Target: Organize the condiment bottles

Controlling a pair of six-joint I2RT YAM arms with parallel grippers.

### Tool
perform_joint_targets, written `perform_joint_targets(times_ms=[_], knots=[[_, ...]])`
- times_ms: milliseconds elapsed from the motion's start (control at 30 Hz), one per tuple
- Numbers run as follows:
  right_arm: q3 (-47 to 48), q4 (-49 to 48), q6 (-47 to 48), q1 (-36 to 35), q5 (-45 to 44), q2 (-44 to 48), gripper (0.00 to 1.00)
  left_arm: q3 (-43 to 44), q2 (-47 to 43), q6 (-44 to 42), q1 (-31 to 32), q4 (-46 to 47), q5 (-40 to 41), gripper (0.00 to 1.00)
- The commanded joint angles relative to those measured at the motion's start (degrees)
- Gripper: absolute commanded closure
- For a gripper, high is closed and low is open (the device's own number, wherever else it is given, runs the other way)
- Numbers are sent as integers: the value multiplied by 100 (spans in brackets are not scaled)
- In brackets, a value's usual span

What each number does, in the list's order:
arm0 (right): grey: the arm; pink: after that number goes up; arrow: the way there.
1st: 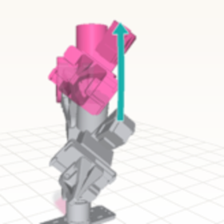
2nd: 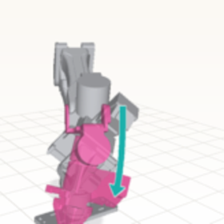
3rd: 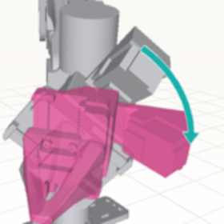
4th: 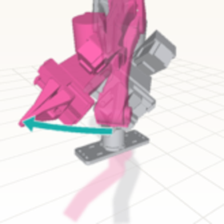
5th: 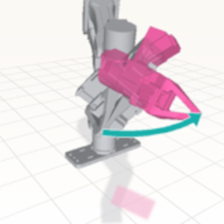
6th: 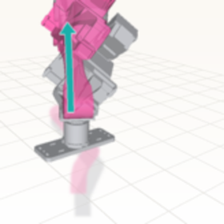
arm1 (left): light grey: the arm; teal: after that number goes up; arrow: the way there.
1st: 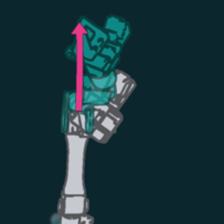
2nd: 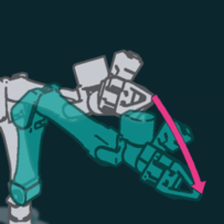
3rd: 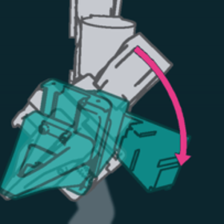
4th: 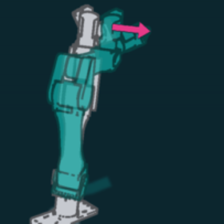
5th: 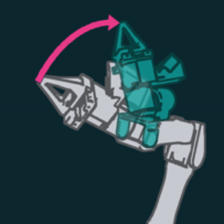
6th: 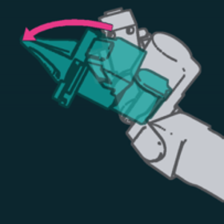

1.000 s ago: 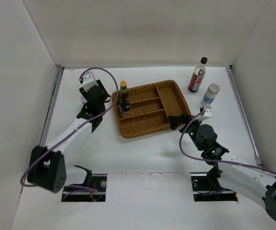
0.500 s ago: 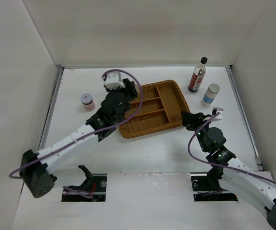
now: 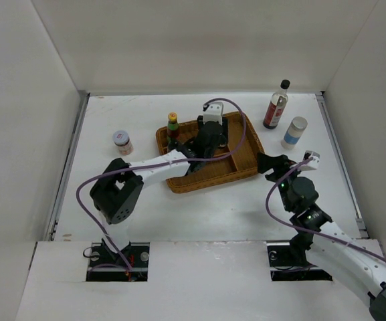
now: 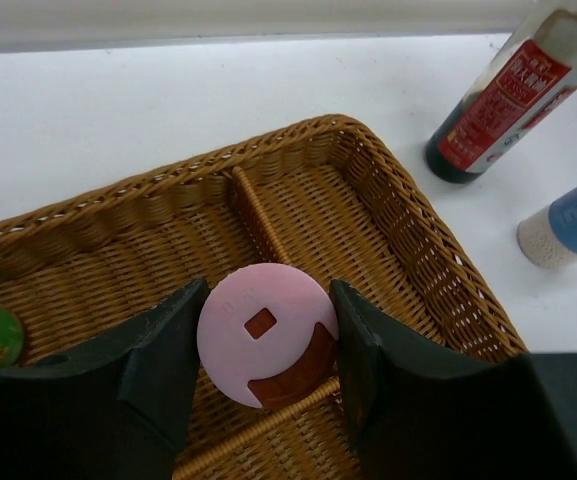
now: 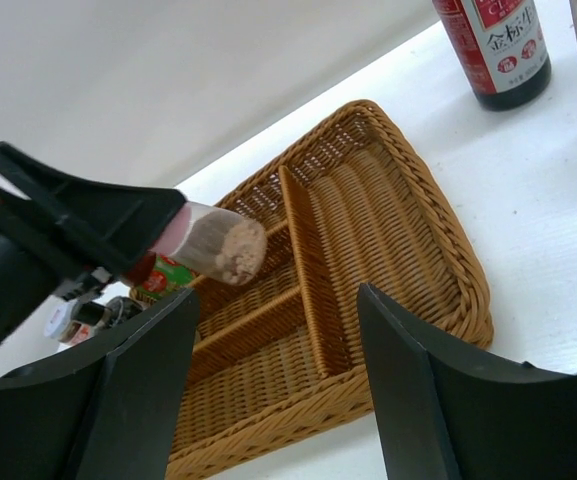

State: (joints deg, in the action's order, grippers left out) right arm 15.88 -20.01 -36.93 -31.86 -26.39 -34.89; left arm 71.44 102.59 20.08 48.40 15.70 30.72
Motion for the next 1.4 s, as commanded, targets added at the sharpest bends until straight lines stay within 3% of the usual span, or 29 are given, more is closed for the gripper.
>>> perform_joint_targets(times_ms=[0, 367, 633, 833, 1067, 1200, 1367], knots=[[-58, -99, -34, 44, 20, 44, 27, 379, 129, -4, 24, 372, -180, 69], [-68, -144, -95, 176, 161, -35, 25, 292, 841, 23, -2, 363, 66, 66], [-94, -135, -122, 220, 196, 9, 23, 63, 702, 128, -28, 381, 92, 27], [-76, -161, -131, 211, 205, -88, 22, -366, -342, 93, -64, 346, 101, 11], [-85, -214, -165, 237, 248, -202, 21, -1693, -2319, 207, -441, 5, 565, 9], [-67, -275, -183, 202, 275, -298, 19, -2396, -3286, 478, -1045, -672, 1076, 8], [-59, -293, -183, 202, 319, -308, 16, -2731, -3623, 935, -2232, -1306, 1007, 6]])
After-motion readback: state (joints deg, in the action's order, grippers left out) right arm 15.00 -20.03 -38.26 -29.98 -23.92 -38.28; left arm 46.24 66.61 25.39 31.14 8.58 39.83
